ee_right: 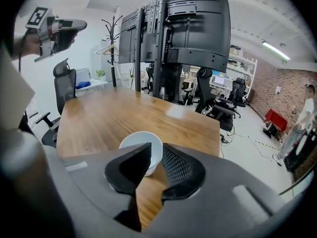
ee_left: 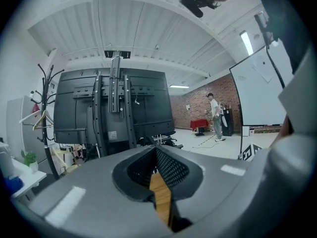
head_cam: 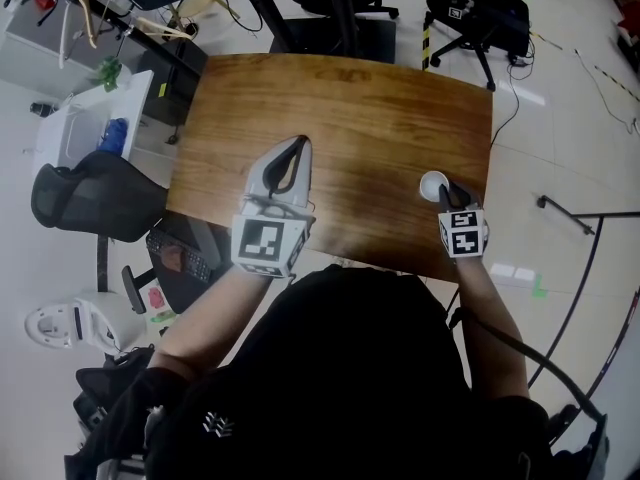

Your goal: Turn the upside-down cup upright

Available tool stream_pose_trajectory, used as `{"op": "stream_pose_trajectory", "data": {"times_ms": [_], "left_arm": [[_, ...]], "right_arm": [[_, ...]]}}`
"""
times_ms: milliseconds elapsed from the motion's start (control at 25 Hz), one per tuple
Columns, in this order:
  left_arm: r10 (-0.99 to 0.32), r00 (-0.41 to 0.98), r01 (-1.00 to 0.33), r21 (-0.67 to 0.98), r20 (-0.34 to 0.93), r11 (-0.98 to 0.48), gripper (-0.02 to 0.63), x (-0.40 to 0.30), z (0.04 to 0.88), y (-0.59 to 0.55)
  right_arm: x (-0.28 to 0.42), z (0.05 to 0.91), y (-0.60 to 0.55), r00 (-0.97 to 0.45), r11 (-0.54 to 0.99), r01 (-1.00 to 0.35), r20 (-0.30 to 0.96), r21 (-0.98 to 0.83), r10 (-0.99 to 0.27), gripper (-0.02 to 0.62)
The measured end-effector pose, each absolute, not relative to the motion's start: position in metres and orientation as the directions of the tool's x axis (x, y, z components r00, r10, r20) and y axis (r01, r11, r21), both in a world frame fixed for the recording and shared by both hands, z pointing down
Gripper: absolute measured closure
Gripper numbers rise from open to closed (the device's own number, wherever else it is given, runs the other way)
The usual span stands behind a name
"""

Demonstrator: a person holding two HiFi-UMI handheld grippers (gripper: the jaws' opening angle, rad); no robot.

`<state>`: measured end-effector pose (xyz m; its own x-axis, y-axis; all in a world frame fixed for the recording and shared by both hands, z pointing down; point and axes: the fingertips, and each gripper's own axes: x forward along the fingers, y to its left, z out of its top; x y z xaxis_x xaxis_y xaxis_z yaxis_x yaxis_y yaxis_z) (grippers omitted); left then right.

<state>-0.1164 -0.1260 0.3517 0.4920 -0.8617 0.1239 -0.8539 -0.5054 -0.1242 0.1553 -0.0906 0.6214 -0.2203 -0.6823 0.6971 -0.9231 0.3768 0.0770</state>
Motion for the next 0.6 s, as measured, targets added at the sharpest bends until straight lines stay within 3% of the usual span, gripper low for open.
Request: {"op": "stream_pose_trajectory", "data": {"times_ms": [160, 320, 360, 600], "left_arm": [[-0.860, 0.496, -0.852, -0.122, 0.125, -0.509, 0.606, -0.114, 0.351, -0.127], [-0.855, 0.505, -0.849, -0.112, 0.121, -0.517, 0.606, -0.112, 0.352, -0.126], [-0.854, 0.505, -0.848, -0.109, 0.125, -0.518, 0.606, -0.111, 0.354, -0.126], [-0.830, 0.538, -0.827, -0.101, 0.146, -0.553, 0.606, -0.096, 0.374, -0.125]], "right_arm": [[0.161, 0.616, -0.088, -0.219, 0.346, -0.937, 0.683, 0.053, -0.697, 0.522], [0.165, 0.595, -0.087, -0.285, 0.275, -0.956, 0.572, -0.106, -0.769, 0.545], [0.162, 0.588, -0.086, -0.308, 0.278, -0.951, 0.543, -0.139, -0.781, 0.592], [0.134, 0.564, -0.088, -0.363, 0.333, -0.931, 0.460, -0.150, -0.810, 0.594]]}}
